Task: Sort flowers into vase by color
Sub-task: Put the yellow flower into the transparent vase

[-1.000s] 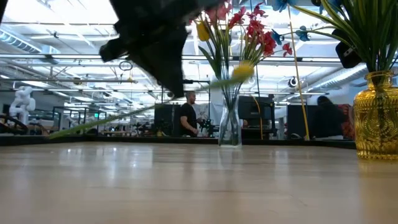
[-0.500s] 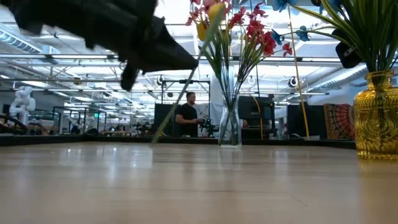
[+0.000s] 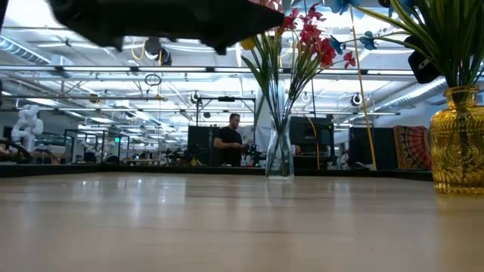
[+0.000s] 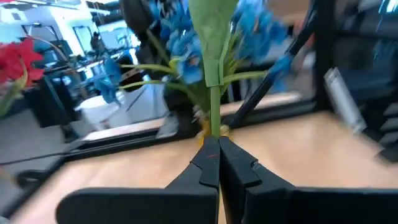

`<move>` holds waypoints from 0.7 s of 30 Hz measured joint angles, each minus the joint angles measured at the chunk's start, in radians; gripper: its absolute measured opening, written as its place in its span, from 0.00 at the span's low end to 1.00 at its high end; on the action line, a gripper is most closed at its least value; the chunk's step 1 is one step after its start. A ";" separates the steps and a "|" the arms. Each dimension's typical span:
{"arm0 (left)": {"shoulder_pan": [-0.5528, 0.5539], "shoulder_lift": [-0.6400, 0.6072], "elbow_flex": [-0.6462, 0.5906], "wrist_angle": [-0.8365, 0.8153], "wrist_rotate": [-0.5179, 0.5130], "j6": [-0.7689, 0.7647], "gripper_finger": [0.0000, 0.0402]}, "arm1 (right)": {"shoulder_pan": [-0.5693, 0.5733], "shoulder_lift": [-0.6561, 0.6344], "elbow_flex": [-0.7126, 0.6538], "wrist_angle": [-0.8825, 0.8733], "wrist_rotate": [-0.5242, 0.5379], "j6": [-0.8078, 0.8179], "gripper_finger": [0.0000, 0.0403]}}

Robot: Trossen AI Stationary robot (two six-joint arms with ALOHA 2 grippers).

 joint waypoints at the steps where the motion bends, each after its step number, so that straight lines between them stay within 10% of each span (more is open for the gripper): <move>1: 0.016 0.000 0.028 -0.047 0.000 0.033 0.00 | 0.000 0.000 0.000 0.000 0.000 0.000 0.00; 21: 0.330 0.000 0.120 0.138 0.149 0.133 0.00 | 0.000 0.000 0.000 -0.008 0.000 0.000 0.00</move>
